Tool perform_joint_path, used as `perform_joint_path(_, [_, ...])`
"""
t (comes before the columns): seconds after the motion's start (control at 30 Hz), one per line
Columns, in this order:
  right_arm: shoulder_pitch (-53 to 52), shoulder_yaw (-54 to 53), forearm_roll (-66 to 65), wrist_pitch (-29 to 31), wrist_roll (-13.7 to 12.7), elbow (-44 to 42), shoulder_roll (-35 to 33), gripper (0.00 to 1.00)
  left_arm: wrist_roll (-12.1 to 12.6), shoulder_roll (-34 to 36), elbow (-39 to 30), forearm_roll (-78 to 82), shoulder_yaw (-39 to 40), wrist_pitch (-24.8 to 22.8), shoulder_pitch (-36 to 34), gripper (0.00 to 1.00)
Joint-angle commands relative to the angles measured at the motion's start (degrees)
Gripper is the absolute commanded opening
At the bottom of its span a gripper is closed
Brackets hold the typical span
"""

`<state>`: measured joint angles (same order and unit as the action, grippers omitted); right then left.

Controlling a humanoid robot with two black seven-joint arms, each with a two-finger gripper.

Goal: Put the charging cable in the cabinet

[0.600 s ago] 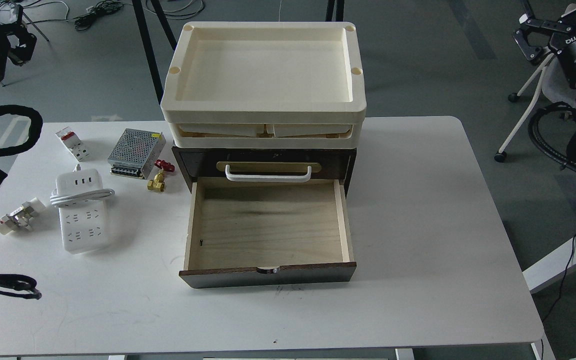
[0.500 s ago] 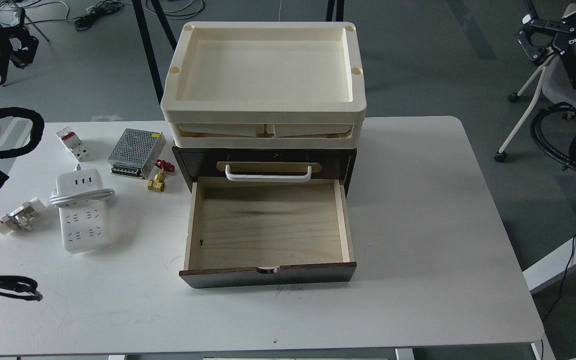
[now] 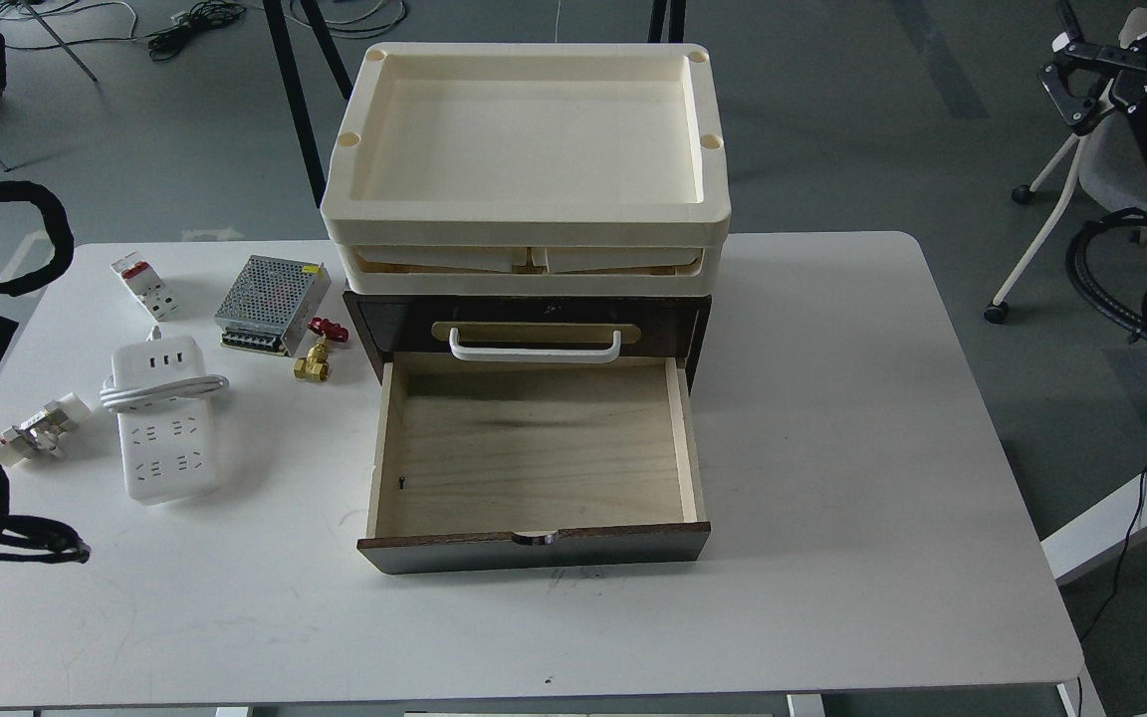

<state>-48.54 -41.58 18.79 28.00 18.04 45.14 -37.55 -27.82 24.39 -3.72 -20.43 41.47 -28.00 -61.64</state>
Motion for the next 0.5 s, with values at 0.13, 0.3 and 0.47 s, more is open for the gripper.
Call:
perform_joint_path(0.13, [0.3,0.0,-0.1,0.0,0.2,-0.7,-0.3,1.00,-0.2,11.5,-22.8,9.2,-4.1,0.0,-0.7,1.00])
perform_joint_path(0.3, [0.5,0.0,-0.1,0.0,0.3,-0.6,-0.3,1.00,-0.2,24.1,-42.7,18.6,-4.7,0.0,-0.9,1.00])
perform_joint_path(0.47, [1.4,0.0,-0.1,0.0,0.4,-0.8,-0.3,1.00,-0.2,40.9,-57.6,27.8,-4.2,0.0,-0.4,1.00])
